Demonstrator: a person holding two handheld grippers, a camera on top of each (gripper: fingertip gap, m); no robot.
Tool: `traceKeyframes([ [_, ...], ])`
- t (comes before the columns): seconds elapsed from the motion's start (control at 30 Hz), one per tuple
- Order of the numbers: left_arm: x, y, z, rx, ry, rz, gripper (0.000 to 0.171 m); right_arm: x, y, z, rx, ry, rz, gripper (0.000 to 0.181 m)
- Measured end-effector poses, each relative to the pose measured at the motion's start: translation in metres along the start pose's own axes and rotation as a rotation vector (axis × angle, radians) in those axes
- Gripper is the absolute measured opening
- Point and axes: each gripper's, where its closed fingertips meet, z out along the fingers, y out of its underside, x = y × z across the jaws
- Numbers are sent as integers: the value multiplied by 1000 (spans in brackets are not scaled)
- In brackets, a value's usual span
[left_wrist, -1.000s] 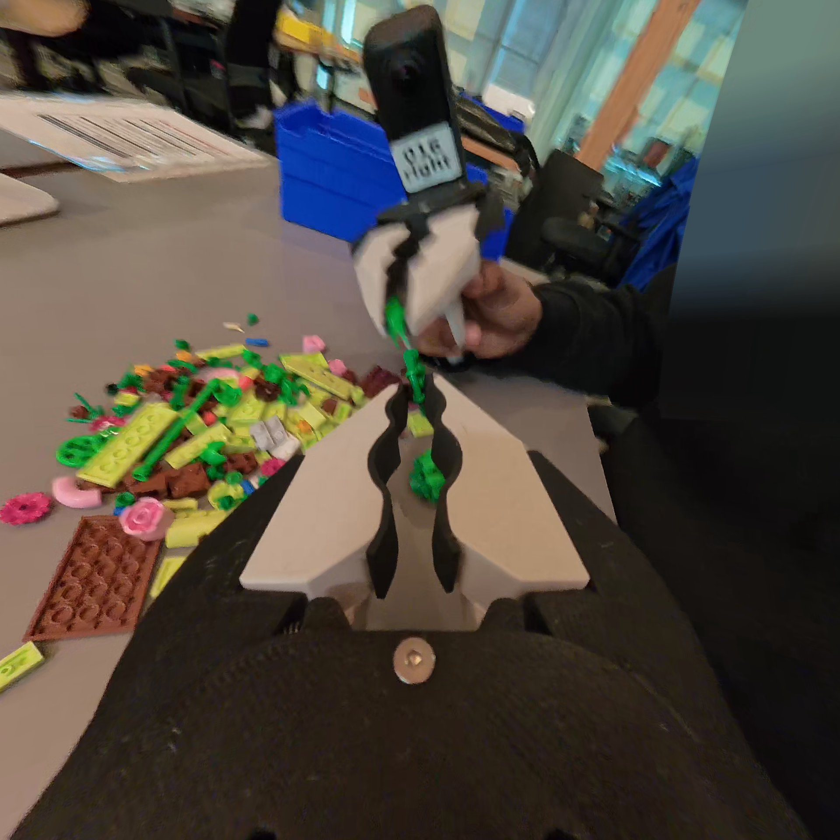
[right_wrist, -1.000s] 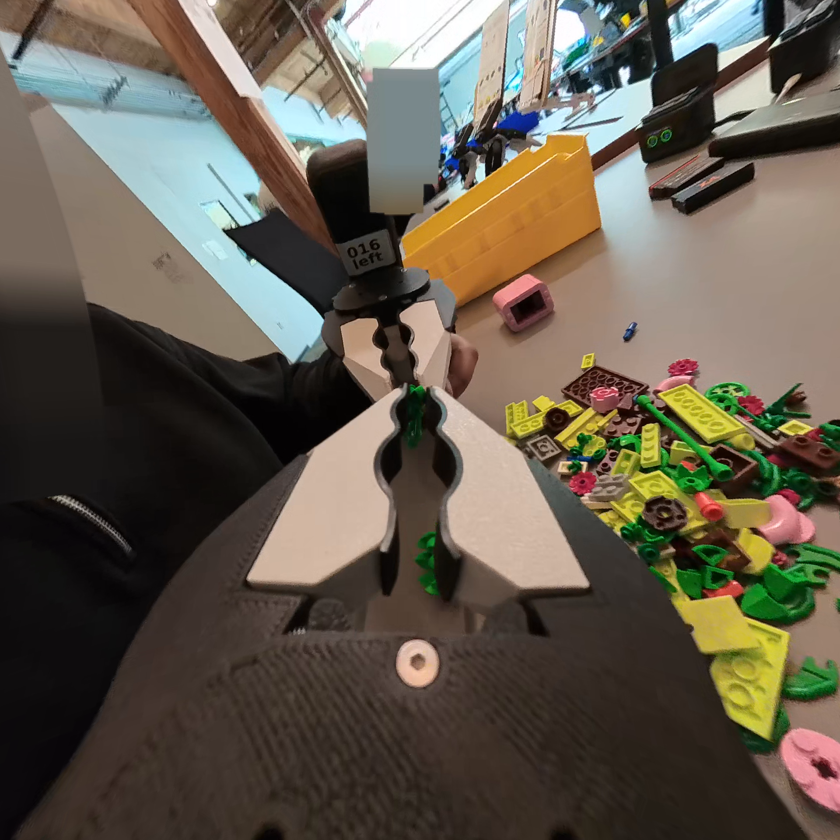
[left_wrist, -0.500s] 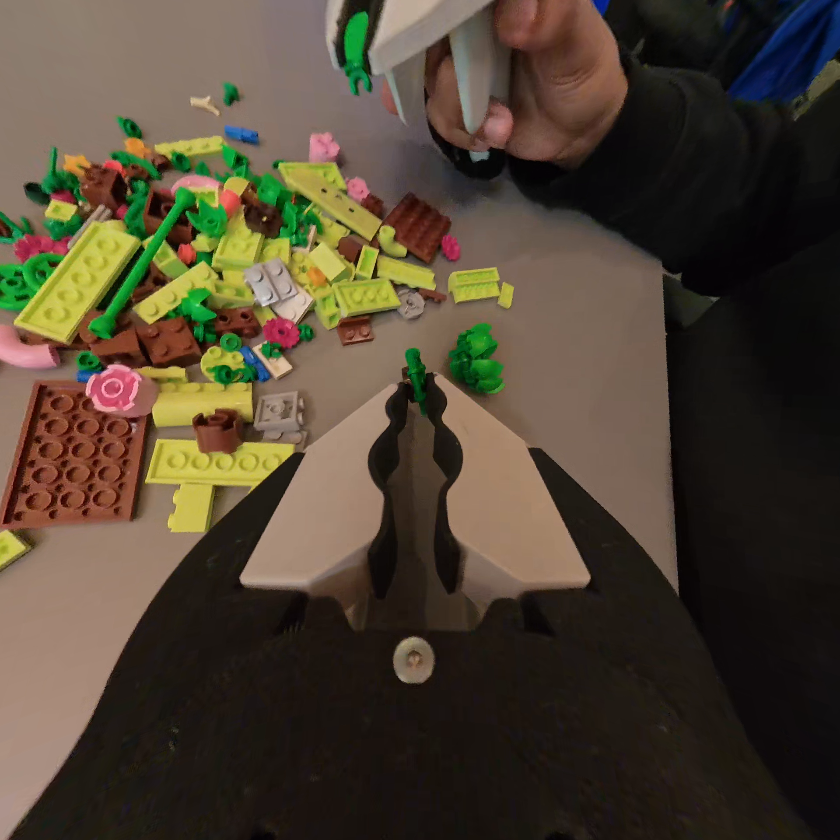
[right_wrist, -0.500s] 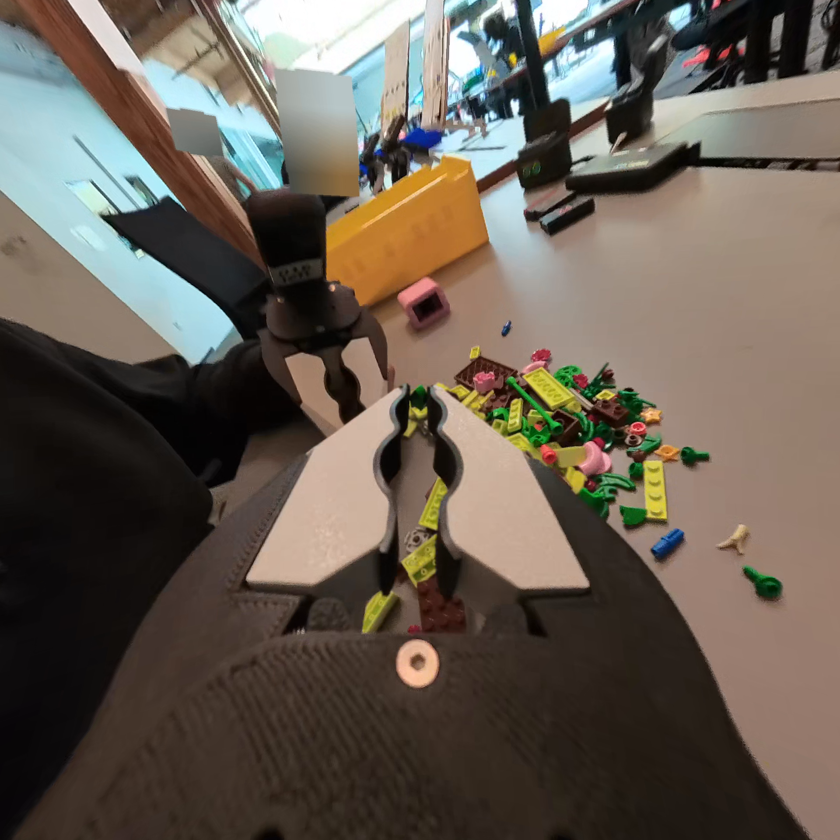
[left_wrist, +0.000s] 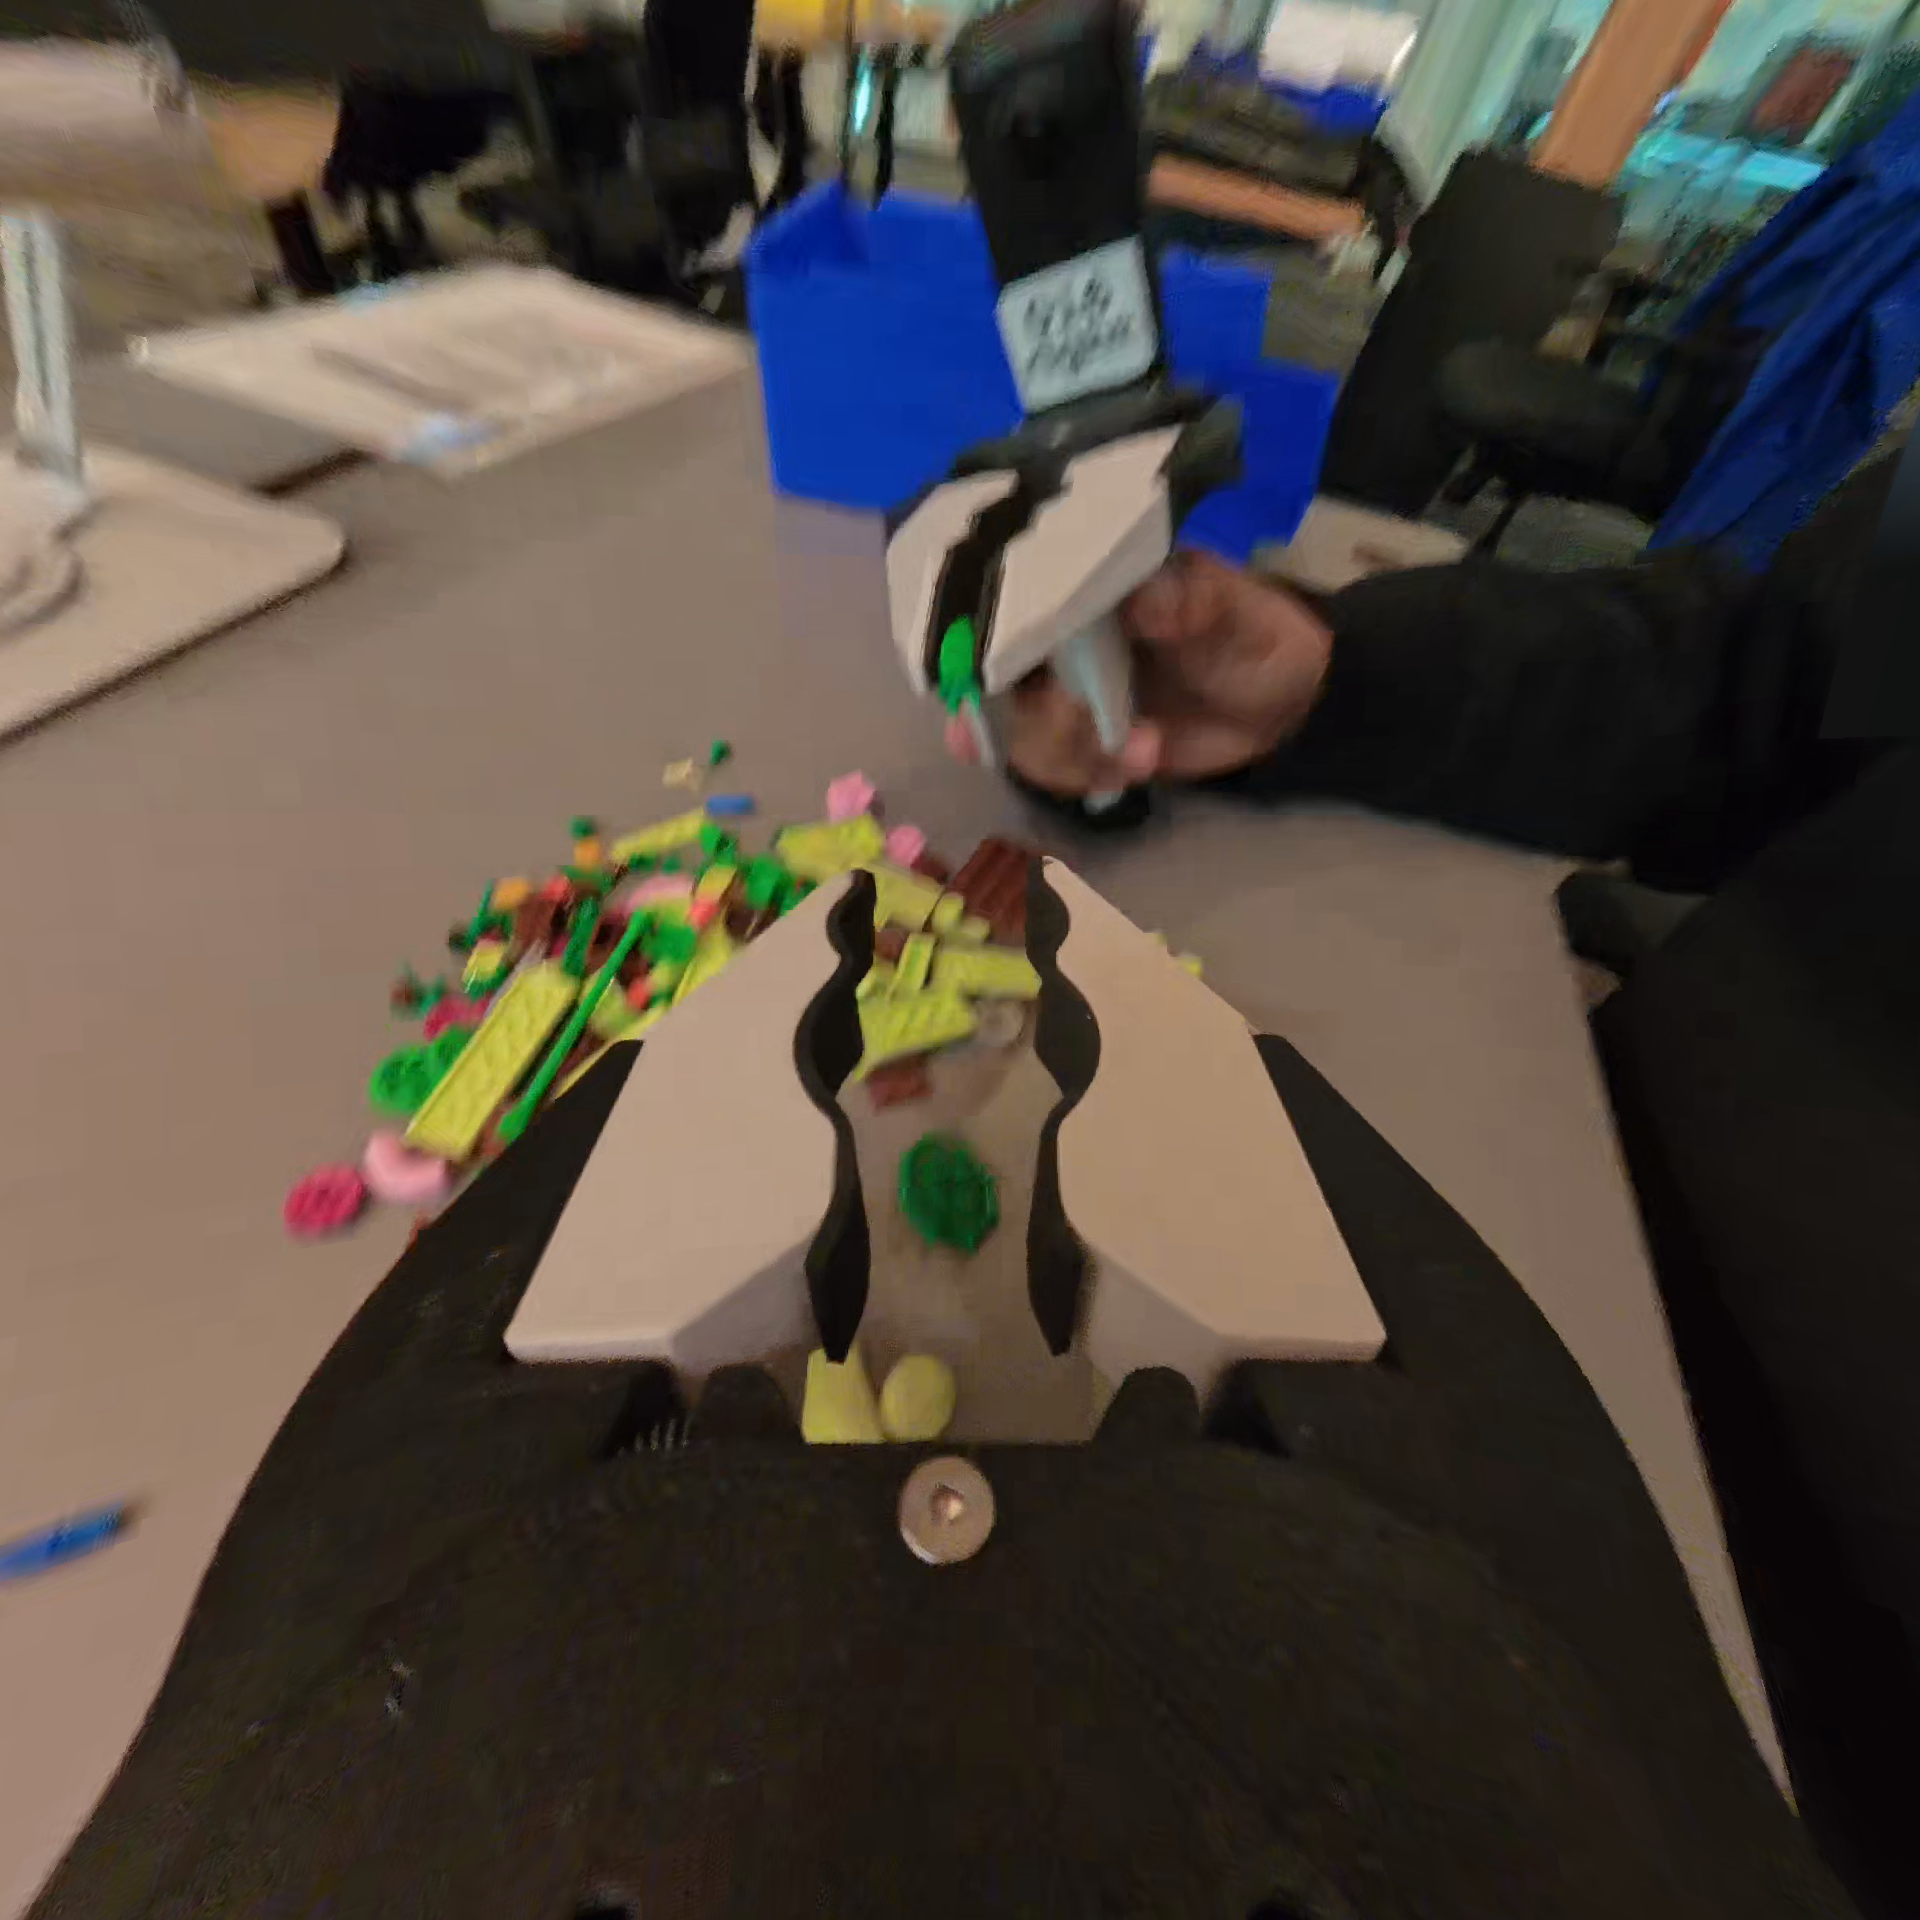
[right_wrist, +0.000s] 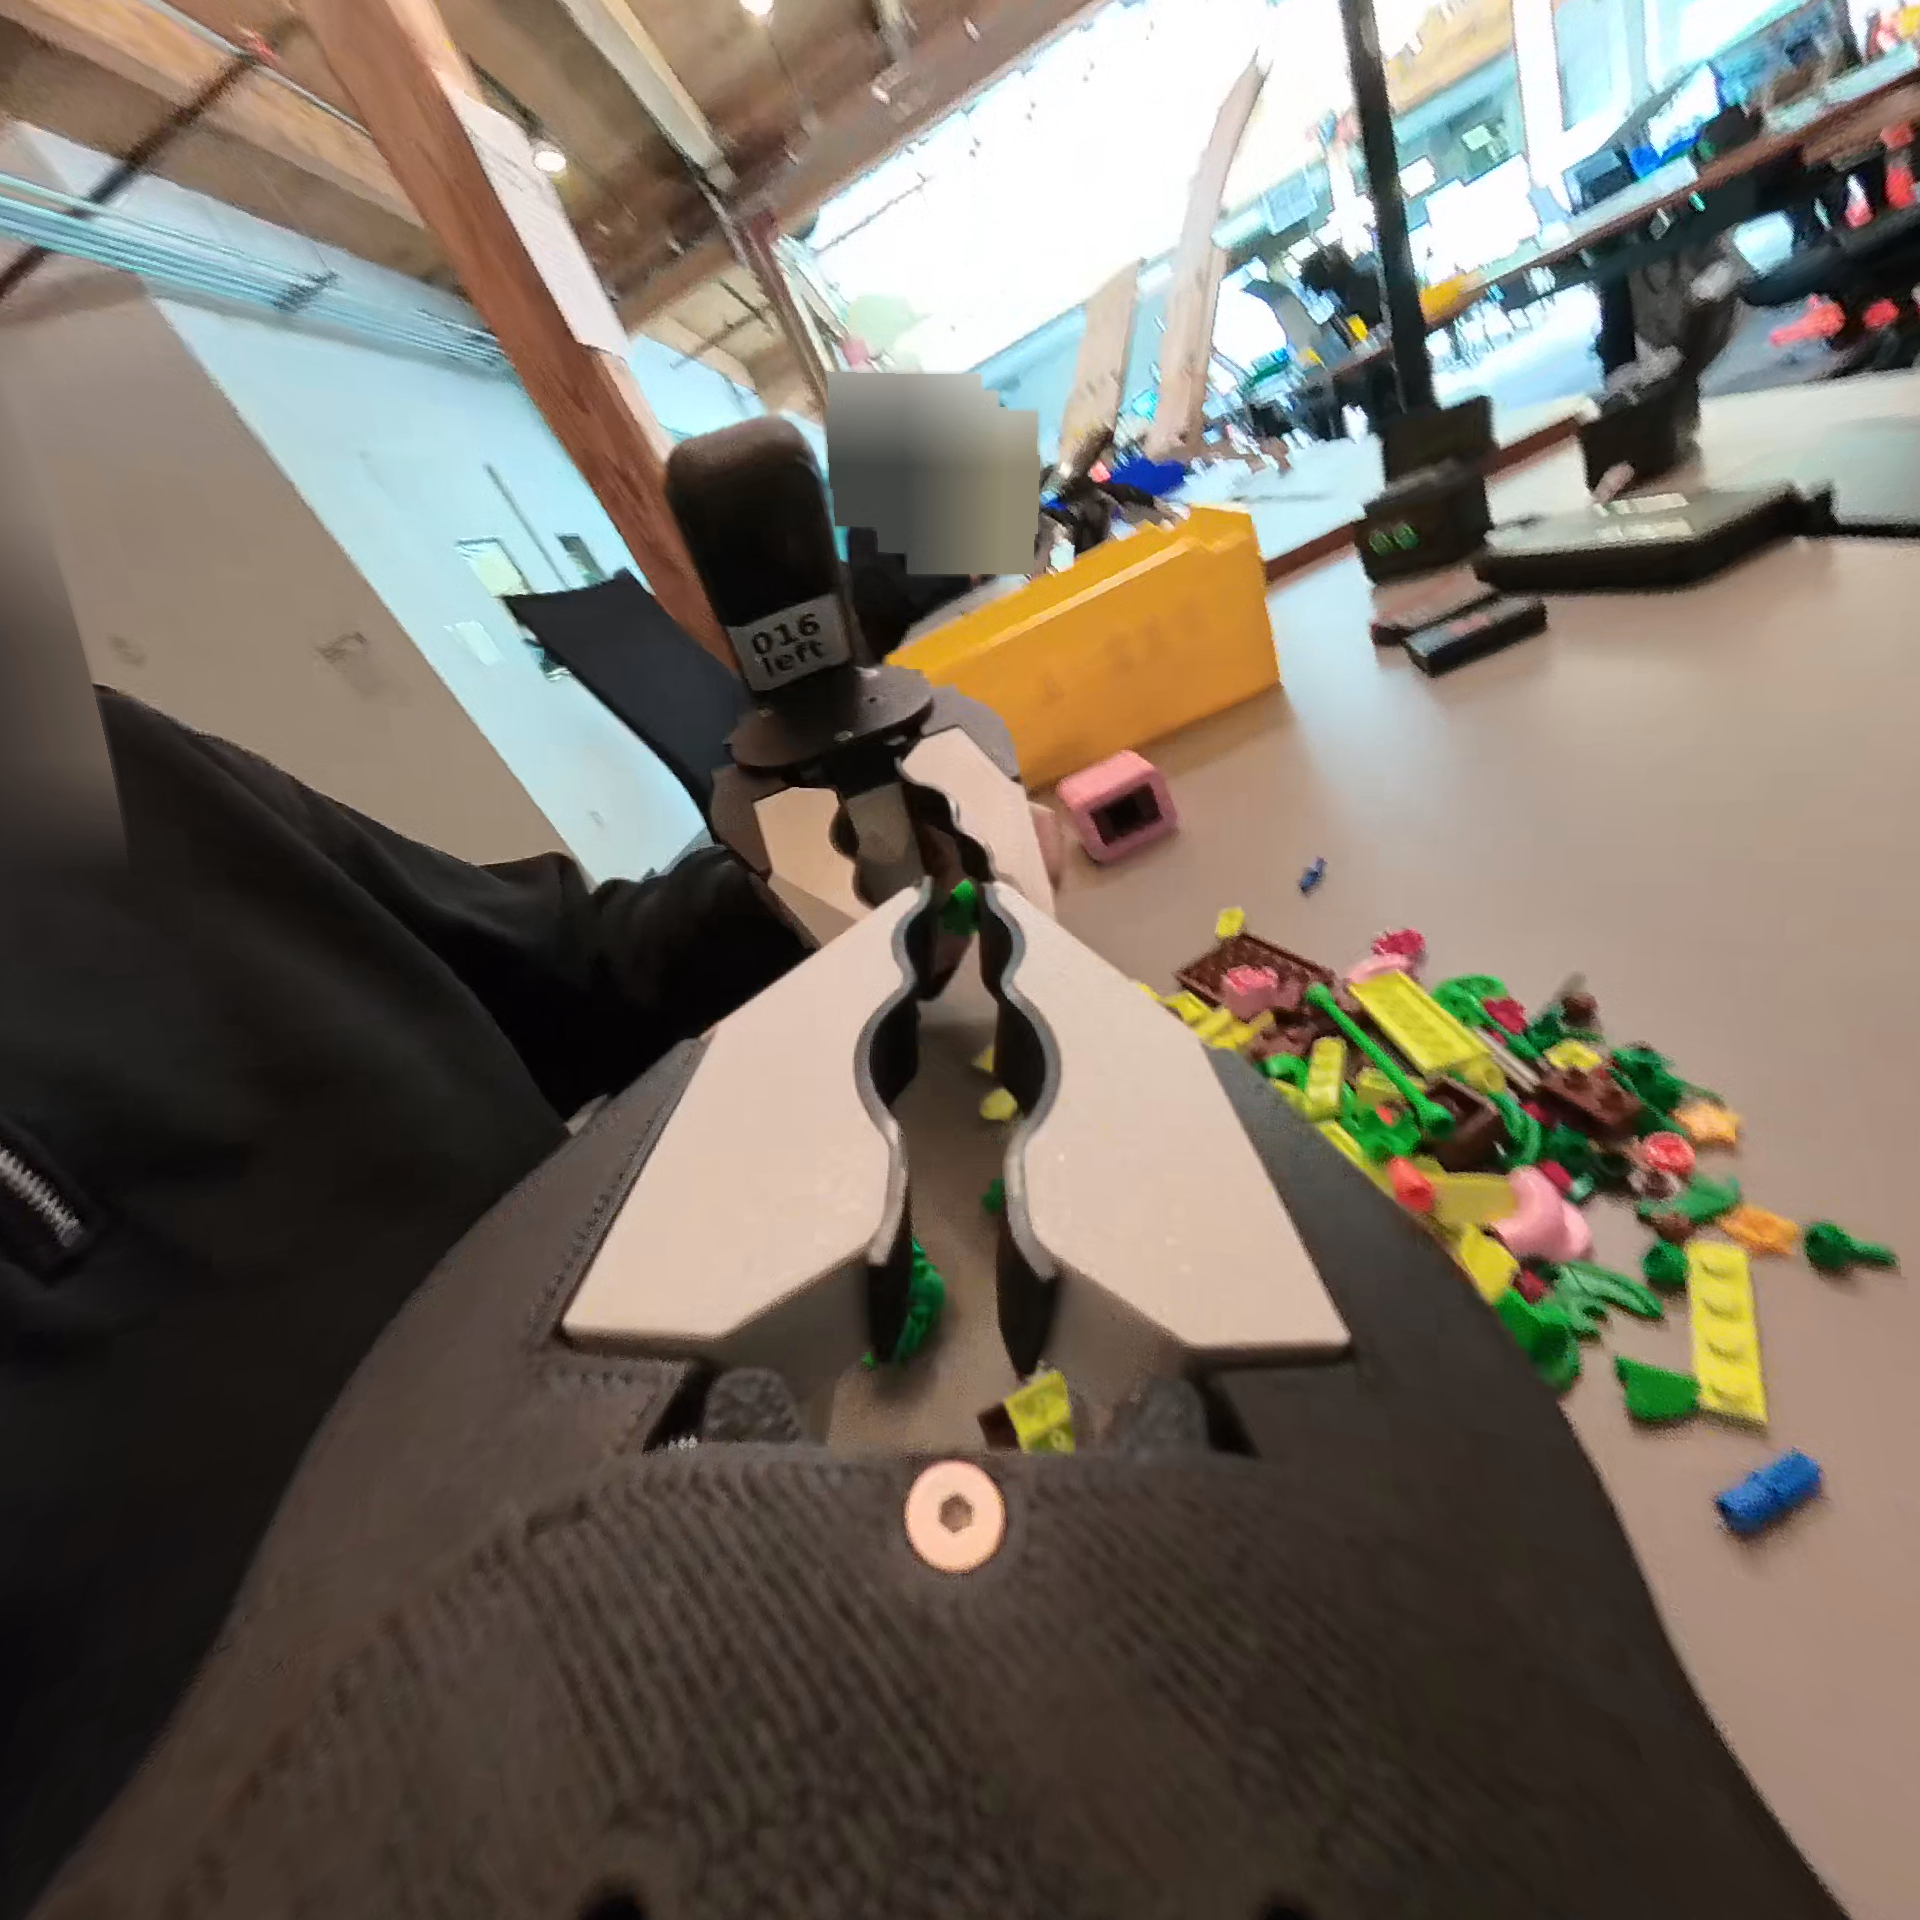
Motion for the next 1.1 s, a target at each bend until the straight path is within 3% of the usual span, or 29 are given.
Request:
traceKeyframes([
  [0.07,19,-23,5,84,117,-25,24,-15,-5,0,26,-51,-89,3],
  [0.2,42,-40,11,93,377,-135,26,-33,-13,-5,55,-78,-225,4],
  [0.27,41,-38,13,109,371,-100,20,-36,-14,-5,58,-76,-244,4],
  [0.5,28,-30,10,168,150,98,0,-35,1,1,-24,-80,-256,4],
  [0.73,20,-15,12,104,113,150,0,-26,15,3,-110,-37,-313,4],
  [0.97,14,-3,16,60,138,105,0,-18,24,5,-190,29,-374,4],
  [1.1,16,-2,14,66,188,46,0,-11,26,-1,-246,101,-498,4],
])
